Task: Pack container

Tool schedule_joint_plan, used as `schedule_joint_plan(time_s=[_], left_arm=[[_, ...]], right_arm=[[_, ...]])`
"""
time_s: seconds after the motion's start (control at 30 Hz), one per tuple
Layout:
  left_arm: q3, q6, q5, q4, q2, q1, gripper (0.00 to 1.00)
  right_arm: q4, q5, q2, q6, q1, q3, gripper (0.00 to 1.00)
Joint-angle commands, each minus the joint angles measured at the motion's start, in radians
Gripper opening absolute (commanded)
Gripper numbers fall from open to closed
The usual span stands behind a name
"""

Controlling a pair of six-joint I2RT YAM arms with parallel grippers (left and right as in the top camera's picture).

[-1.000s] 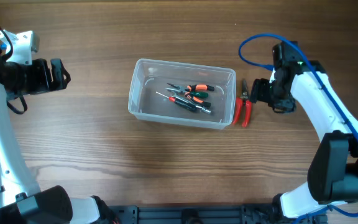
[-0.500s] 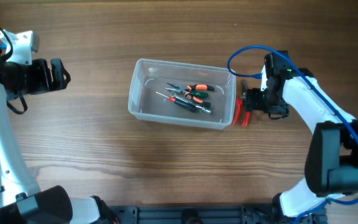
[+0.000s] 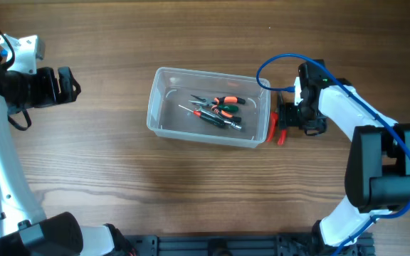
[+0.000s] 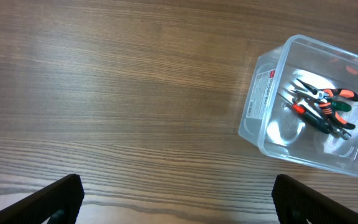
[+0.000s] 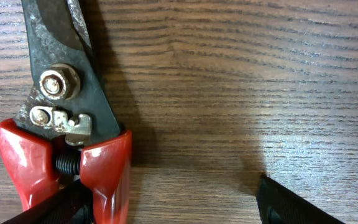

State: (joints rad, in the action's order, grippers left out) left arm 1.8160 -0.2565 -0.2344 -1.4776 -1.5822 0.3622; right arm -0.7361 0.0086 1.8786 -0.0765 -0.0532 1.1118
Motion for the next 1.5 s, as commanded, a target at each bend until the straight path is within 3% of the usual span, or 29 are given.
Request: schedule_joint_plan(time_s=[0.0, 0.17, 0.33, 0.53, 0.83, 1.13, 1.47], left_arm=[[-0.003, 0.003, -0.020, -0.001, -0.002, 0.002, 1.00], [-0.003, 0.003, -0.020, -0.001, -0.002, 0.002, 1.00], [-0.003, 0.003, -0.020, -0.001, -0.002, 0.002, 1.00], [-0.003, 0.003, -0.020, -0.001, -0.002, 0.002, 1.00], [-0.003, 0.003, -0.020, -0.001, -0.002, 0.002, 1.00], [-0.003, 0.003, -0.020, -0.001, -0.002, 0.002, 1.00], [-0.003, 0.003, -0.020, -0.001, -0.002, 0.002, 1.00]], right_arm=[[0.023, -0.010, 0.104, 0.023, -0.003, -0.013, 0.73], [0.026, -0.010, 0.114, 0.021, -0.003, -0.013, 0.35], [0.026, -0.010, 0.114, 0.022, -0.003, -0.013, 0.25], [0.025, -0.010, 0.114, 0.024, -0.003, -0.013, 0.20], [0.025, -0.010, 0.114, 0.024, -0.003, -0.013, 0.05], [0.016, -0.010, 0.105, 0.025, -0.003, 0.002, 0.04], [-0.161, 0.001, -0.132, 0.078, -0.012, 0.369, 0.04]])
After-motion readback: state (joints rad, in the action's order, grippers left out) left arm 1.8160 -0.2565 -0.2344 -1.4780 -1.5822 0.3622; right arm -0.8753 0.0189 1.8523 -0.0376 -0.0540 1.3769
